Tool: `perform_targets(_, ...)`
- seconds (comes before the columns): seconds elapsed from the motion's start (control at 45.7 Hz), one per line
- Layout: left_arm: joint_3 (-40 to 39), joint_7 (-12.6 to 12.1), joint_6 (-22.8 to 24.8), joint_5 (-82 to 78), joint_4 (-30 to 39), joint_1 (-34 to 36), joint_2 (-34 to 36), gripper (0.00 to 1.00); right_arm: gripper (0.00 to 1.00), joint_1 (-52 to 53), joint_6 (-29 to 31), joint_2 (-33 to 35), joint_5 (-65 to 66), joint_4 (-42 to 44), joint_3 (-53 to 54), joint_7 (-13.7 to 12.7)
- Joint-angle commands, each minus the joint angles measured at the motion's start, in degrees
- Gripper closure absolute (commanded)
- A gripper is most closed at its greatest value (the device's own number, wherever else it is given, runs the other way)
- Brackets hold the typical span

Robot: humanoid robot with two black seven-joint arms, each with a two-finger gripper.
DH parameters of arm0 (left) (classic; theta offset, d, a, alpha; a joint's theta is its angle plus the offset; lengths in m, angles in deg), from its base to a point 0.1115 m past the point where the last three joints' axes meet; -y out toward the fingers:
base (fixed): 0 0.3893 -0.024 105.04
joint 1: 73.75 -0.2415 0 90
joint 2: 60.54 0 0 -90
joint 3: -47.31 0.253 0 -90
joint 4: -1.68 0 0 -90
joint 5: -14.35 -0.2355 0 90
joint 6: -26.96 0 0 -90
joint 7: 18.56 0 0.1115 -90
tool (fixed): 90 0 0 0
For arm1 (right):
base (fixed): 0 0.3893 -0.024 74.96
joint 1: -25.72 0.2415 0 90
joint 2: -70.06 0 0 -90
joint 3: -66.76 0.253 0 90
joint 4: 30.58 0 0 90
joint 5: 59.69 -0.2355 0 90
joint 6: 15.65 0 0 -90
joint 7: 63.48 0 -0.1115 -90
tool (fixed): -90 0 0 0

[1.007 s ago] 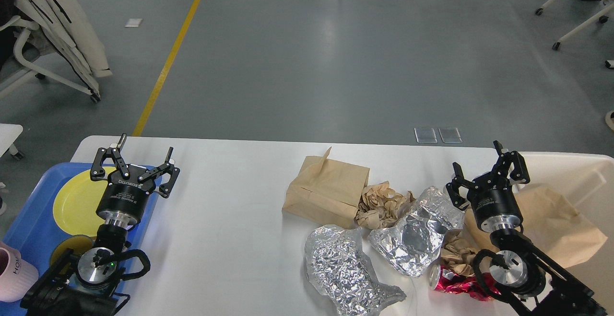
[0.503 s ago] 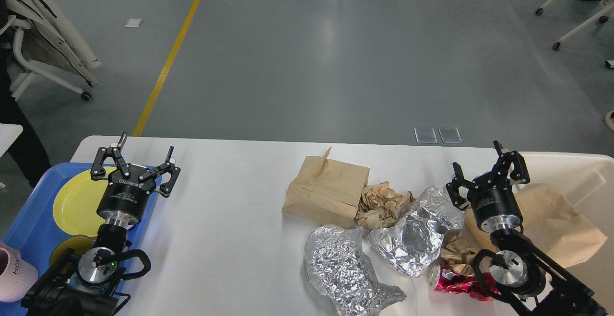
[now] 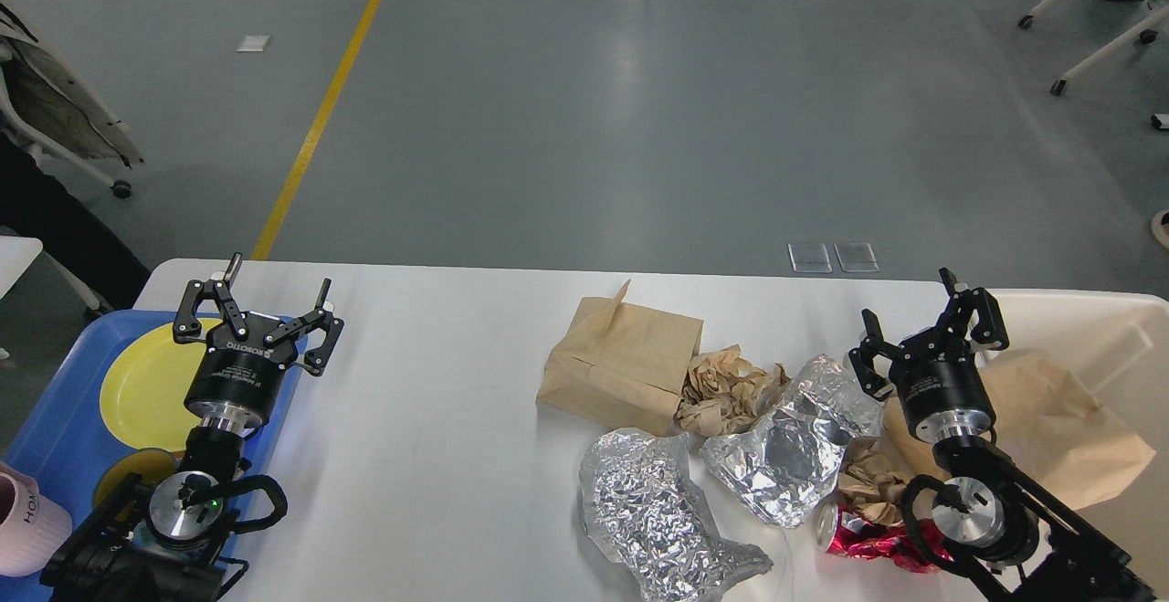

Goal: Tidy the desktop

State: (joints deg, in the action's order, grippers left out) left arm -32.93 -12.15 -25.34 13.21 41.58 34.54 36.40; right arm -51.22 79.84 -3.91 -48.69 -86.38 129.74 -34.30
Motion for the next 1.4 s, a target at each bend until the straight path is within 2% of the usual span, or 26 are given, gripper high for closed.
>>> perform_targets(0.0, 0.0, 0.0, 0.0, 0.0, 0.0, 0.0, 0.0, 0.03, 0.0, 3.0, -0.5, 1.5, -0.2, 1.6, 4.3, 0.0)
perform_targets(0.088, 0.0, 0.0, 0.0, 0.0, 0.0, 0.0, 0.0, 0.03, 0.0, 3.9, 0.0, 4.4, -0.4, 3.4, 8.1, -0.5)
perform_targets(0.328, 0.0, -0.1, 0.0, 0.0, 0.0, 0.0, 0.0, 0.03, 0.0, 3.5, 0.0, 7.5, -1.0, 4.0, 7.0, -1.1)
perform_targets(0.854, 0.0, -0.1, 0.1, 0.0, 0.0, -0.1, 0.0, 0.03, 0.0, -0.7, 0.1, 7.0, -1.4, 4.5, 6.7, -1.3)
perform_targets(1.379, 0.0, -0.1, 0.1, 0.0, 0.0, 0.0, 0.0, 0.03, 0.0, -0.9, 2.6, 3.7, -1.5, 2.0, -5.0, -0.8)
